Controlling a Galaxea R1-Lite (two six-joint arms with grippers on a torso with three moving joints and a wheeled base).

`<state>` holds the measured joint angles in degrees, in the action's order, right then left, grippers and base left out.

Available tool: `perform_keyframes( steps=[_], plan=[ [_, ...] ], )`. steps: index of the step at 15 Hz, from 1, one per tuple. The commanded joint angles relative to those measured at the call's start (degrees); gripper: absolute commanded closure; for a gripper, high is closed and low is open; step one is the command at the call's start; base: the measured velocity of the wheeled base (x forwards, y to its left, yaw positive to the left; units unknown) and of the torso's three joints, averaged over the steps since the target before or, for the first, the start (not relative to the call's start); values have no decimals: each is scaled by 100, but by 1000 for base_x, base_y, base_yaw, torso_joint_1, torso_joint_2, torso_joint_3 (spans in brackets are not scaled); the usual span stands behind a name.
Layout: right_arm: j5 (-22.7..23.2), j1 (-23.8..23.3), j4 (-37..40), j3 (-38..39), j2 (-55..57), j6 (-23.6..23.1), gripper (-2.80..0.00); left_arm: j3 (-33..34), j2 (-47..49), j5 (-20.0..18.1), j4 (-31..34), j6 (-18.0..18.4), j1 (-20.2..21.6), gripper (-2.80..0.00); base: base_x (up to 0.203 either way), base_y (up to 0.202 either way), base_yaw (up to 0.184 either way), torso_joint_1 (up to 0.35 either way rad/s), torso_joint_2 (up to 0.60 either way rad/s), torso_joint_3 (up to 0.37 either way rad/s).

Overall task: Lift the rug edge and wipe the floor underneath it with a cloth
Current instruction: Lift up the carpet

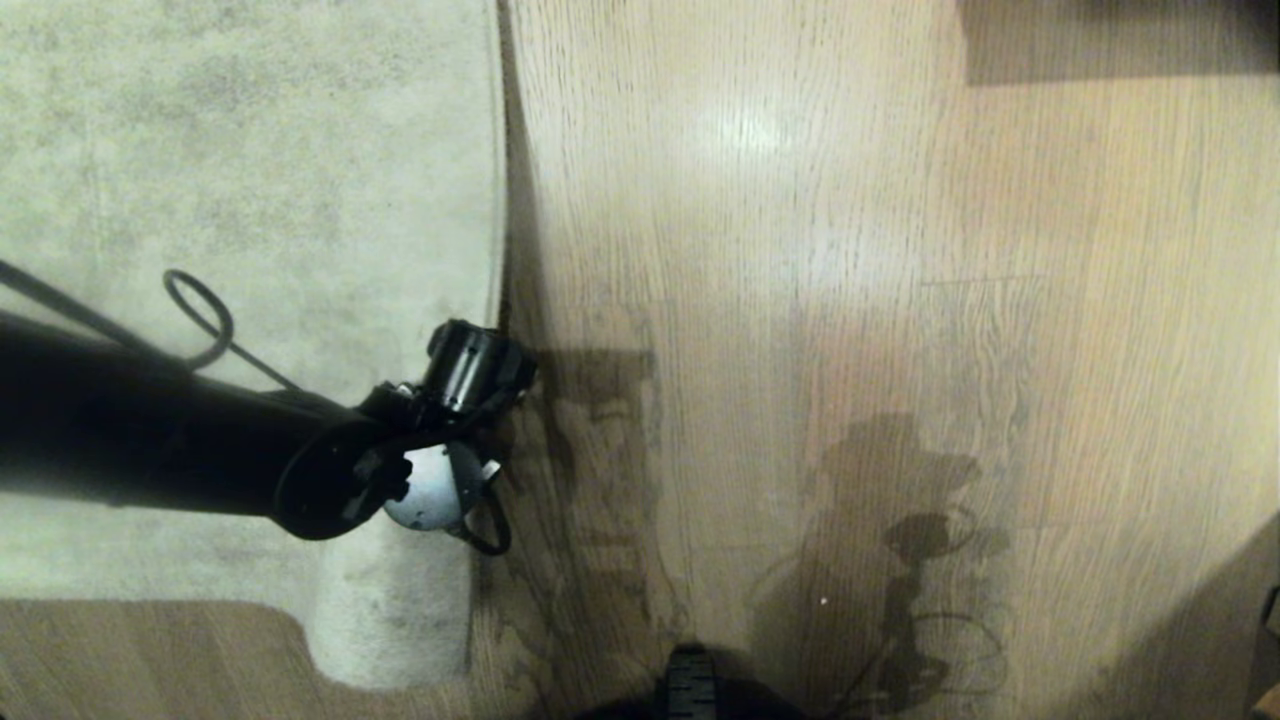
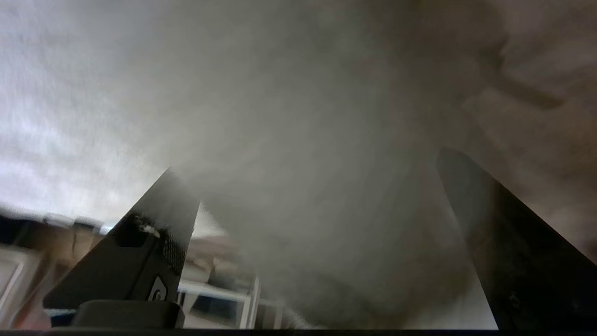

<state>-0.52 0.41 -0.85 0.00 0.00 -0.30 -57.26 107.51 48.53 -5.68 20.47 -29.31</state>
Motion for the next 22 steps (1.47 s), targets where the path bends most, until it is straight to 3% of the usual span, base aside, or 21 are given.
perform_keyframes(
  steps=[1,14,22],
  plan=[
    [0,2,-8,0,9,-5,0,256,-230,-10,-40,1,30,-280,0,0,0,0,0,0],
    [0,2,-3,0,9,-5,0,751,-661,34,-47,-8,61,-280,0,0,0,0,0,0],
    [0,2,-3,0,9,-5,0,751,-608,817,-38,62,30,-280,0,0,0,0,0,0]
  ],
)
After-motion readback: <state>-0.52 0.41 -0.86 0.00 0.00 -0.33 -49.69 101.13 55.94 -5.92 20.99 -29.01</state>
